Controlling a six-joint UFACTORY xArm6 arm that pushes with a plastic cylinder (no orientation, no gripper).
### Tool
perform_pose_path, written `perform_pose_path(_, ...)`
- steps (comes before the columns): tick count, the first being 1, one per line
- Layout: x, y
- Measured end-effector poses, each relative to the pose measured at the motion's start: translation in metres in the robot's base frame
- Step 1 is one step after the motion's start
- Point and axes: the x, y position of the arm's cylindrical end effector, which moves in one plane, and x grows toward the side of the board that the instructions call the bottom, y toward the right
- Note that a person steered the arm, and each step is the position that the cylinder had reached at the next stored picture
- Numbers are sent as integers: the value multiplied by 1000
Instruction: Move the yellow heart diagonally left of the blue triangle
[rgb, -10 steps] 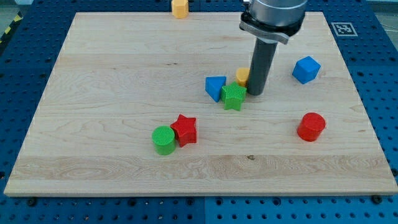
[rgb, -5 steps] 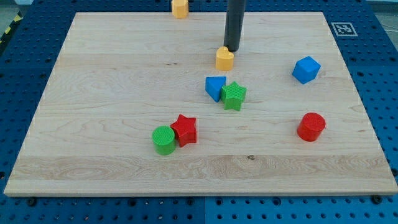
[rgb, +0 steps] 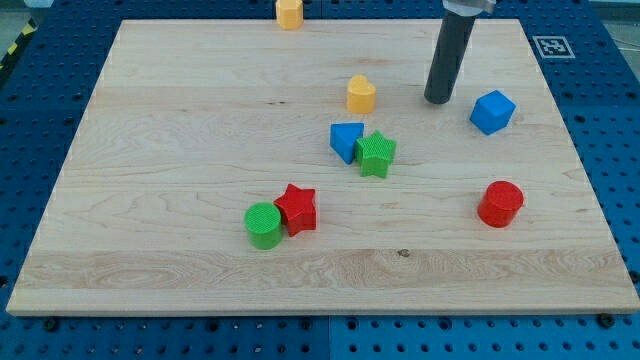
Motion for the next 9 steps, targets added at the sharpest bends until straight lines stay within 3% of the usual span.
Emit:
perform_pose_path(4, 10, -120)
perform_pose_path(7, 37, -122)
perform_pose_path(9, 22, -134)
